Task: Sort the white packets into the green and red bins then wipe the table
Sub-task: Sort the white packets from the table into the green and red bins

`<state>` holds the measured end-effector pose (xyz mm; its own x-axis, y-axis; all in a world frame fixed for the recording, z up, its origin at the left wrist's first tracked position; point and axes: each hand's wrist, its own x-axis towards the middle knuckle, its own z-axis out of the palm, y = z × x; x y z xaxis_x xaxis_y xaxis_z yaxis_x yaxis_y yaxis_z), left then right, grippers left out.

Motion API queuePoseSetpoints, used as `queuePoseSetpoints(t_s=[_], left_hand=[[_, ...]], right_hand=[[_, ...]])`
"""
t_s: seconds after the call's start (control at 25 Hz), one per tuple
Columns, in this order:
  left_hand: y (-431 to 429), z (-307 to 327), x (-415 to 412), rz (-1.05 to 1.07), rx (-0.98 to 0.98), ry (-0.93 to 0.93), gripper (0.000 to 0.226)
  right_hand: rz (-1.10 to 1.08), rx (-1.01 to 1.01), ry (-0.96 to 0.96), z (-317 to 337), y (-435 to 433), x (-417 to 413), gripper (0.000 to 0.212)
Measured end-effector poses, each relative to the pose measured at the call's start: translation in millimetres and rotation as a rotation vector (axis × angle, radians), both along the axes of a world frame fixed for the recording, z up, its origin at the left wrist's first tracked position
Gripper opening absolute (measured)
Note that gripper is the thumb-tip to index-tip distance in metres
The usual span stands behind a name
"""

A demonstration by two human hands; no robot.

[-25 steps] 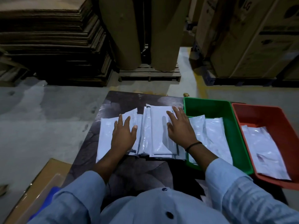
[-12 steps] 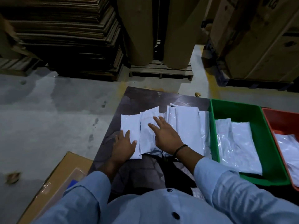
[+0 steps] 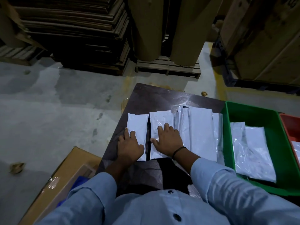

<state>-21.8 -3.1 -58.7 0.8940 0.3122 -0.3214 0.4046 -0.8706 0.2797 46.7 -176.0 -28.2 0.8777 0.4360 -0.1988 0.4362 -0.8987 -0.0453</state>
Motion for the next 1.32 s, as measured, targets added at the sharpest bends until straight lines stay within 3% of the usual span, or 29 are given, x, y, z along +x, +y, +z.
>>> queuePoseSetpoints(t_s=[0.2,0.44,0.56,0.84,1.32], left_hand=[[-3,-3,-2,-0.012,0.093,-0.019,0.093],[-3,-6,-2,0.011,0.066,0.015,0.087],[0,-1,2,0.05,-0.001,0.009,0.083],[-10,54,36,0.071,-0.075,-0.224,0.074],[-149,110,87,-0.159,-0.28,-0.309,0.07]], right_hand=[[-0.044,-0.083,0.113,-12,11,-5,0.095],[-0.014,-0.108,0.174,-17,13,-10,0.091],[-0.041,-0.022,0.204,-10,14,-6,0.087],[-0.067,0.241,-0.012,44,1,32,0.072],[-0.312,0.246,-0.222,102,-159,36,0.064]])
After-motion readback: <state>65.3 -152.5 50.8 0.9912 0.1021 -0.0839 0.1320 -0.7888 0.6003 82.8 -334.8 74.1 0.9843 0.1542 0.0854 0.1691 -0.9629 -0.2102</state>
